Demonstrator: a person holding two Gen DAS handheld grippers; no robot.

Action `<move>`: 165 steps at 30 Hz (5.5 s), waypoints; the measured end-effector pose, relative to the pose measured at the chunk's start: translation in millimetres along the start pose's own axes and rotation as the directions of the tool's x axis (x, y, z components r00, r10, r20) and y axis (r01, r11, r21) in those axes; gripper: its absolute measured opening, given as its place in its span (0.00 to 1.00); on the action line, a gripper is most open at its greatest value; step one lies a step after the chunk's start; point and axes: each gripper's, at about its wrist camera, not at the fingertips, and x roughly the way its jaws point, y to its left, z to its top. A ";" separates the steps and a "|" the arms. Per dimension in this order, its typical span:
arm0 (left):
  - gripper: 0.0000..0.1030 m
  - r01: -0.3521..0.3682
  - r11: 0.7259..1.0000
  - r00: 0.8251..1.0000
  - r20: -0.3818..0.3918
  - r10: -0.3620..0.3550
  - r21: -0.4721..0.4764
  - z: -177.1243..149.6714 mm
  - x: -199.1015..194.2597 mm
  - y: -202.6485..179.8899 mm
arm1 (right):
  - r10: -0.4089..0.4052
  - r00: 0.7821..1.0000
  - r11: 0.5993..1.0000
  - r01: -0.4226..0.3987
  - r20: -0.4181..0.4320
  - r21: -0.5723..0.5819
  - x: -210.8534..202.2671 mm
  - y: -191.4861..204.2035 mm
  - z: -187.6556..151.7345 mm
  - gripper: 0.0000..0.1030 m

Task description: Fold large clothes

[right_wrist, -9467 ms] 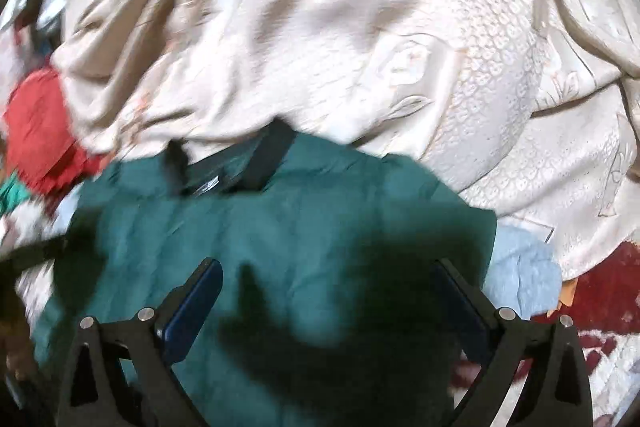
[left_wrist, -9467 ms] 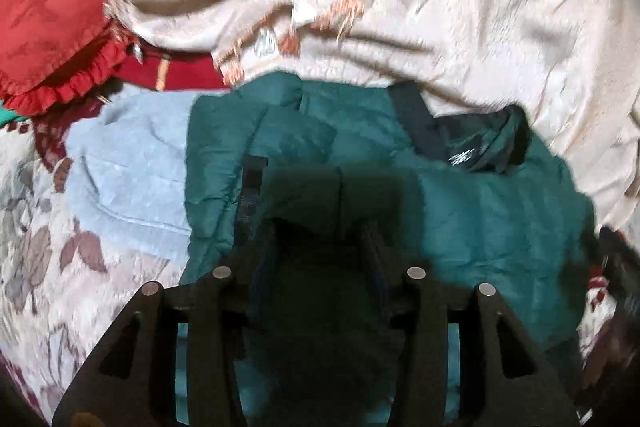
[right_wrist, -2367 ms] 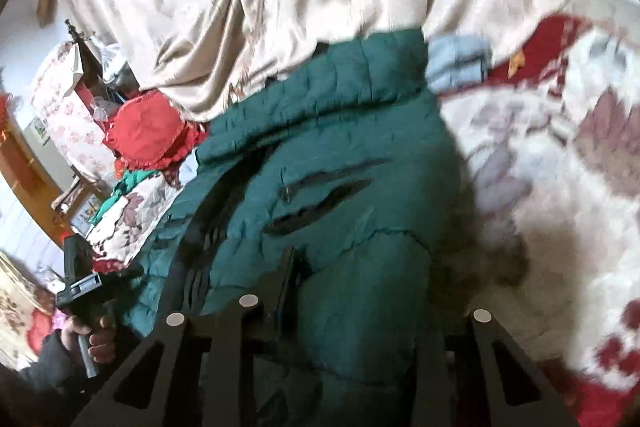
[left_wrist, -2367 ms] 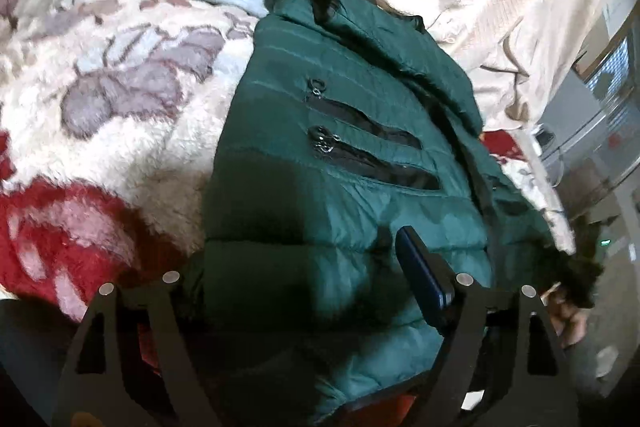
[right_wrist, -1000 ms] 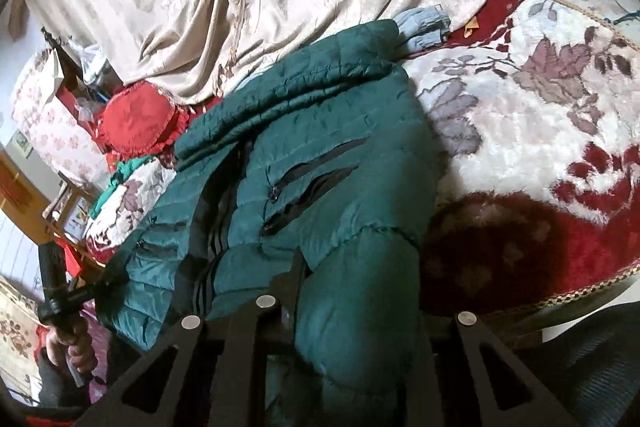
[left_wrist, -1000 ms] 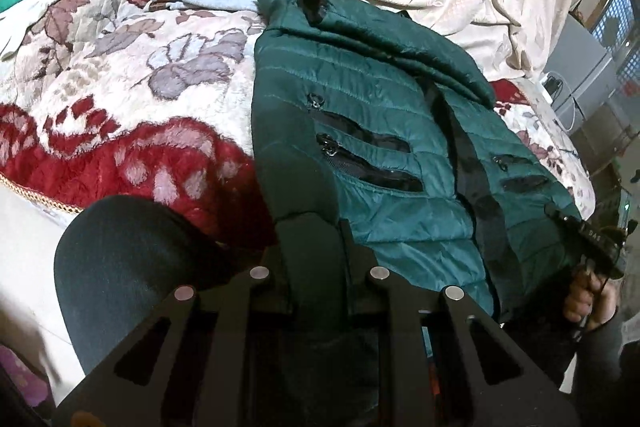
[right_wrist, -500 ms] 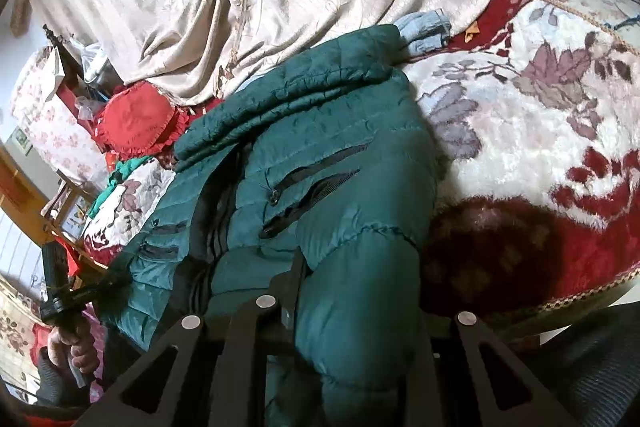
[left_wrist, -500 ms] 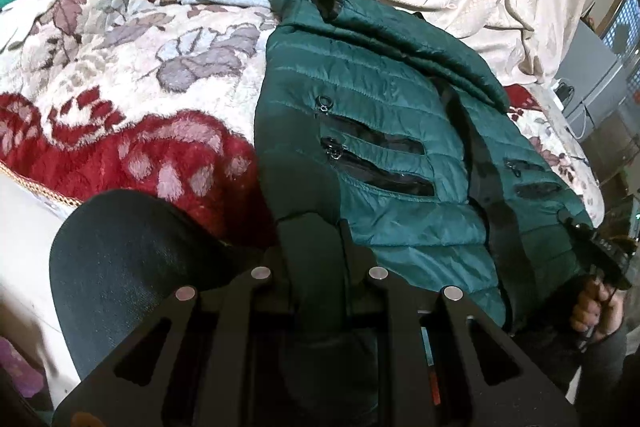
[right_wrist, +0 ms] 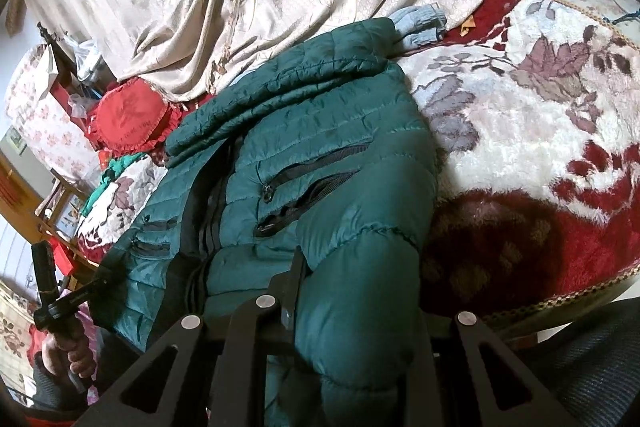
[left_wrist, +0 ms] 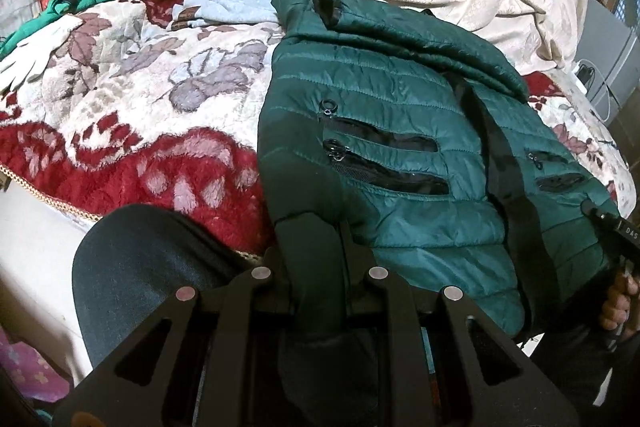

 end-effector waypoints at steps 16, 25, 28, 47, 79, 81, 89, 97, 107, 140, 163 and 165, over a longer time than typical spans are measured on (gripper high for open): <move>0.14 -0.011 1.000 1.000 -0.020 0.011 0.000 -1.3 5.7 -0.9 | -0.046 0.992 0.999 0.045 -0.116 -0.009 15.2 0.6 -5.7 0.17; 0.17 0.014 1.000 0.996 -0.093 -0.014 0.009 -12.5 18.3 2.1 | -0.073 0.972 0.996 0.081 -0.222 0.028 24.9 -6.0 -13.0 0.32; 0.25 0.042 0.999 0.989 -0.144 -0.043 -0.012 -19.4 27.0 6.5 | -0.074 0.966 0.997 0.079 -0.249 0.010 26.7 -4.3 -18.0 0.35; 0.10 0.150 0.984 0.989 0.013 -0.149 -0.097 -15.1 -7.9 26.9 | 0.091 0.996 0.994 -0.090 0.021 -0.059 -27.8 12.9 -9.0 0.17; 0.11 0.270 0.948 0.924 0.323 -0.206 -0.166 90.7 -56.4 38.1 | 0.085 0.965 0.993 -0.063 0.249 -0.097 -43.9 28.9 88.3 0.17; 0.11 0.267 0.946 0.922 0.333 -0.197 -0.181 100.4 -50.8 38.0 | 0.074 0.964 0.994 -0.052 0.254 -0.093 -37.2 28.9 97.9 0.17; 0.11 0.207 0.957 0.926 0.357 -0.125 -0.202 132.2 -32.5 29.0 | 0.023 0.969 0.996 -0.002 0.248 -0.084 -12.1 29.7 138.0 0.17; 0.11 0.178 0.965 0.910 0.405 -0.087 -0.192 165.5 -33.5 19.4 | -0.007 0.961 0.997 0.029 0.276 -0.076 3.4 34.0 182.8 0.17; 0.11 0.171 0.968 0.898 0.433 -0.077 -0.182 212.6 -26.6 19.4 | -0.010 0.946 0.994 0.044 0.325 -0.097 22.5 46.0 234.0 0.17; 0.14 -0.043 0.955 0.970 0.216 0.110 -0.293 297.8 191.4 34.7 | -0.273 0.949 0.953 0.289 0.156 -0.092 219.3 19.9 313.0 0.17; 0.68 0.259 0.892 0.952 0.256 -0.170 -0.371 311.0 180.0 61.1 | 0.034 0.997 0.964 -0.053 0.075 0.261 210.9 -26.4 312.3 0.78; 0.74 0.278 0.893 0.932 0.323 -0.162 -0.354 312.6 162.6 63.0 | 0.047 0.992 0.966 -0.076 0.119 0.248 197.7 -19.5 314.1 0.78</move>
